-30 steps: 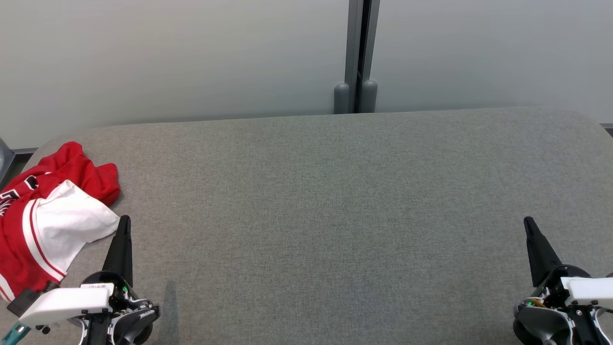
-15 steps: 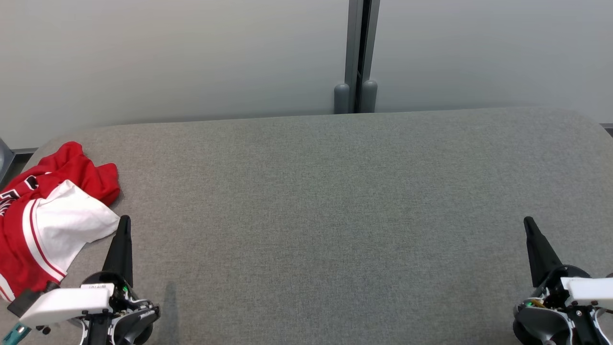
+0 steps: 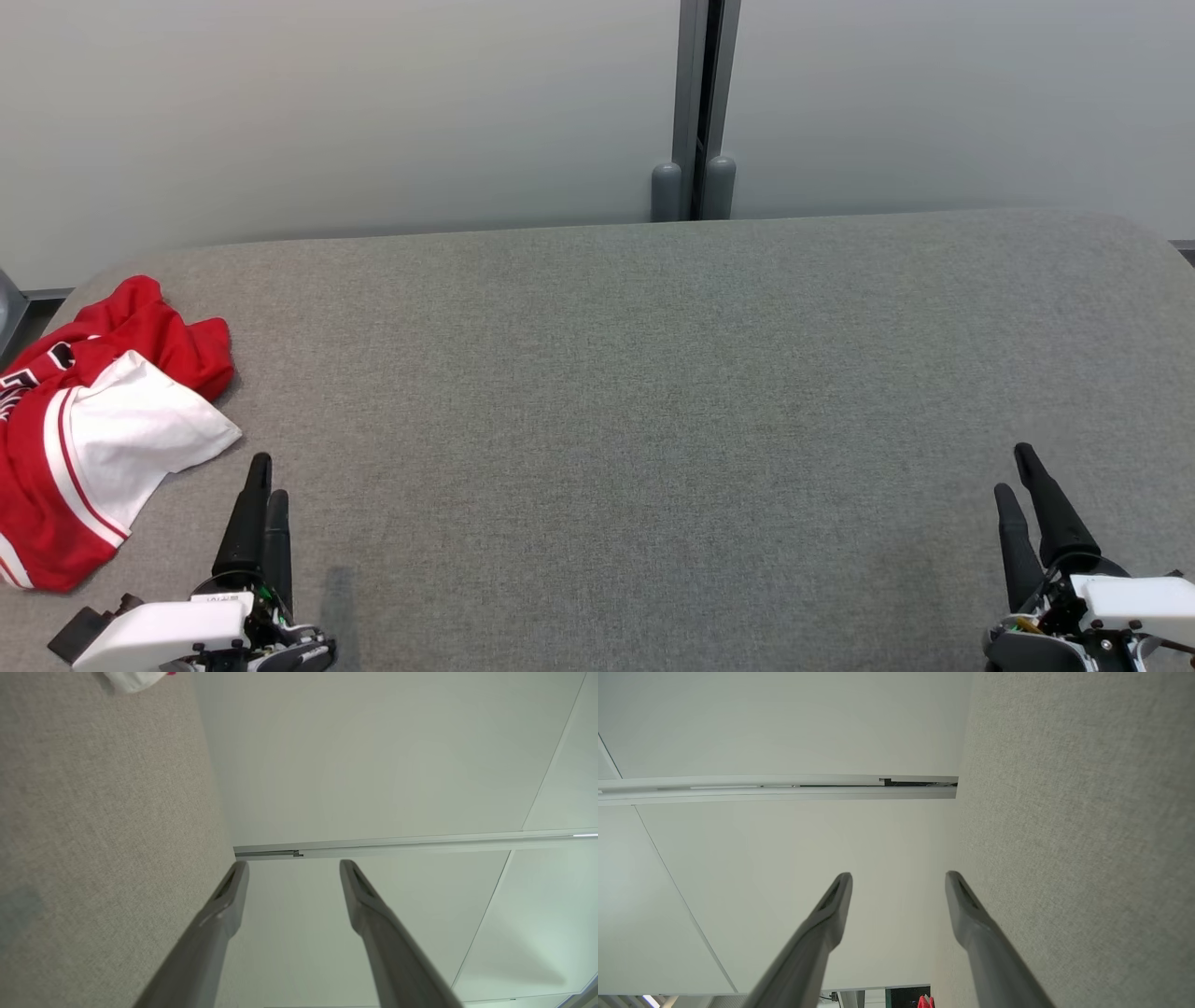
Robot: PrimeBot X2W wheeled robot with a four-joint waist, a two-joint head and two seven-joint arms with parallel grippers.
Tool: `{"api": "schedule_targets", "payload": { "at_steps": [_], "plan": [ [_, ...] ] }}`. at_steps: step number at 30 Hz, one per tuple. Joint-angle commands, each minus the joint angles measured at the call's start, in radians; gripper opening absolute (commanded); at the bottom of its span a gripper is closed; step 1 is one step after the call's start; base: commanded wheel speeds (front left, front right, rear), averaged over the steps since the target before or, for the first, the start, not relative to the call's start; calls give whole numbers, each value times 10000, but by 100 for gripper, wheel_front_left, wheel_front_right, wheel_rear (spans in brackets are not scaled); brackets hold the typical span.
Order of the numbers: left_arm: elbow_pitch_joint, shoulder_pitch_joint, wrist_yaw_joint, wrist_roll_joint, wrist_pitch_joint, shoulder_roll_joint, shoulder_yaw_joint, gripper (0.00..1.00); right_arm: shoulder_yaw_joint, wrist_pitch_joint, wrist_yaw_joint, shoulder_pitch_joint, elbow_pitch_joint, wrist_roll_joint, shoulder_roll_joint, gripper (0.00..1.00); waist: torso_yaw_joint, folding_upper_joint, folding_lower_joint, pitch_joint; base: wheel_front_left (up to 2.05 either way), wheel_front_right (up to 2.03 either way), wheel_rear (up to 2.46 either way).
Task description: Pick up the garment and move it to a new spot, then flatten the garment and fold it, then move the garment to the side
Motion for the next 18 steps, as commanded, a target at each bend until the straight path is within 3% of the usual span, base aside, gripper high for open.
{"api": "schedule_targets", "payload": {
  "at_steps": [1, 18],
  "plan": [
    [-283, -328, -6, 168, -134, 110, -60, 100, 68, -165, 6, -234, -386, -126, -113, 100, 0, 0, 1, 1, 0, 0, 0],
    [-939, -443, 246, 2585, -837, 146, -286, 100, 637, -899, 10, -323, -1286, -1947, -386, 100, -2, 0, 1, 5, 0, 0, 0]
  ]
}}
